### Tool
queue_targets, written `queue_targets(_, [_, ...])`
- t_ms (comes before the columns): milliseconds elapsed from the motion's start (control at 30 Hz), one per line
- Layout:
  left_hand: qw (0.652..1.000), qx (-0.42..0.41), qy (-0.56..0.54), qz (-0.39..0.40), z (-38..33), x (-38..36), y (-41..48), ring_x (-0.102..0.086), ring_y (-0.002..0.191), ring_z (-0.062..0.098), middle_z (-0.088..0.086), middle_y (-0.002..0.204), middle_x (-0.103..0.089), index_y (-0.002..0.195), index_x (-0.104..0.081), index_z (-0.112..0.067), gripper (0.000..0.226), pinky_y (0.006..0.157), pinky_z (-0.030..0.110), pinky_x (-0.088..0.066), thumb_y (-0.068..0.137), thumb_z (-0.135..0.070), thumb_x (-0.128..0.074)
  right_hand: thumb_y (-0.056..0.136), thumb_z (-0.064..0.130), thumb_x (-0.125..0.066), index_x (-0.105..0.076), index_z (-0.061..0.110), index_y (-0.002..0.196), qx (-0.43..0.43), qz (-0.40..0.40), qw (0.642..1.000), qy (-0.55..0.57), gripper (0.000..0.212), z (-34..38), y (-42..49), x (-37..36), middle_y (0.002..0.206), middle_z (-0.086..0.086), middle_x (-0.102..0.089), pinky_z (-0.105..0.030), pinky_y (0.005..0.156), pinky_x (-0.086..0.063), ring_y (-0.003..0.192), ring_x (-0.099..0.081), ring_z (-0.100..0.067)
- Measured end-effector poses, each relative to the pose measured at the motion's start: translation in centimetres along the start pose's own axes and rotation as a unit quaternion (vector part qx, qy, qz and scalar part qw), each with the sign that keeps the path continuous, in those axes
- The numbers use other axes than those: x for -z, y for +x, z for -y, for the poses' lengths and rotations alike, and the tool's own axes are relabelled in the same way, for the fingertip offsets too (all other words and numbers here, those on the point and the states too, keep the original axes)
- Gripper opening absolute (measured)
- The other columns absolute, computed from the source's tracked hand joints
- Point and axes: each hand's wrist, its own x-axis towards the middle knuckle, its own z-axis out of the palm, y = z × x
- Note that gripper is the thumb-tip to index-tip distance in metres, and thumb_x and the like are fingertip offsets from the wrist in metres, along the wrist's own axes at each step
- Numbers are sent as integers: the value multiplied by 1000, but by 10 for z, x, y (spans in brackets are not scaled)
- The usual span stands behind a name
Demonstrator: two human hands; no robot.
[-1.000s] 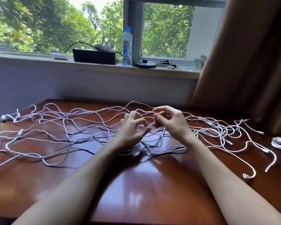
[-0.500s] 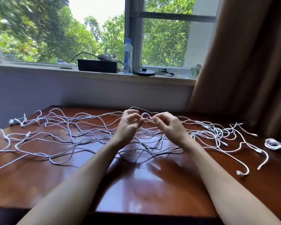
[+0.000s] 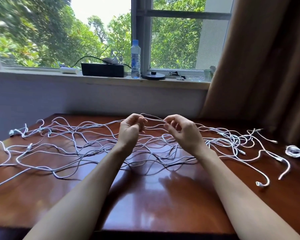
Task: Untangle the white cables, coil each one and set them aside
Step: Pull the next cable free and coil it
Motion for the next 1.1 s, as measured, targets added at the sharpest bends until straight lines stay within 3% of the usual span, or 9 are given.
queue_targets(133, [999,30,-5,17,-1,0,0,-45,53,9,-5,57,-53,86,-63,-6,24,52,20,-44,103,0,-48,94,42,-67,-72,23,94,16,-34,999,-39,19,-5,0,5,73,15,-58,-30,66,-49,65,-53,3])
queue_targets(300, [988,84,8,128,4,-3,-8,-44,53,13,4,66,-53,94,-65,-6,25,54,25,-40,102,4,-44,90,53,-67,-76,31,90,-4,-62,997,-52,24,-1,-2,9,71,20,-61,-32,66,-50,64,-56,4])
queue_targets(467, [978,130,-1,166,1,-5,-9,-31,51,14,5,61,-39,79,-66,-10,15,52,29,-27,73,-12,-53,87,51,-73,-79,37,87,-27,-44,994,-92,16,-2,-2,6,65,16,-58,-28,62,-44,63,-55,-1])
queue_targets(533, [974,128,0,184,-1,-5,-10,-29,52,14,2,63,-35,71,-61,-16,12,52,28,-23,80,-20,-54,86,51,-73,-79,38,88,-29,-35,994,-96,15,1,-2,3,62,18,-53,-26,60,-39,60,-50,2])
queue_targets(633, [973,118,17,200,0,-4,-12,-26,50,10,-2,61,-34,72,-52,-15,30,46,22,-21,102,-21,-51,86,50,-74,-80,36,90,-28,-24,996,-81,16,3,-2,1,64,15,-53,-27,59,-43,60,-52,-2])
queue_targets(800, [973,151,-114,135,-2,-1,-5,-15,45,7,-5,55,-22,84,-54,-10,28,45,20,-9,107,-17,-39,94,21,-71,-77,16,108,-35,27,997,69,16,4,-4,-2,89,14,-64,-9,74,-43,81,-63,2])
queue_targets(867, [968,156,-167,105,-3,1,-2,-16,42,6,-4,53,-23,88,-55,-9,28,42,17,-11,108,-18,-37,98,19,-65,-72,19,113,-50,50,995,76,16,3,-5,-5,94,10,-67,-15,75,-46,81,-62,-5])
queue_targets(1000, [958,168,-216,89,-5,2,-1,-22,42,7,-3,52,-32,94,-54,-11,25,40,17,-17,107,-17,-34,102,25,-59,-62,24,104,-82,18,993,82,5,1,-4,-3,76,5,-68,-39,65,-56,61,-62,-13])
queue_targets(1100, [949,196,-217,118,-5,2,-4,-25,45,7,-3,58,-38,97,-54,-14,21,42,20,-20,106,-16,-35,98,34,-63,-62,29,95,-89,-23,995,33,5,-3,-3,-2,72,10,-70,-43,66,-56,56,-63,-12])
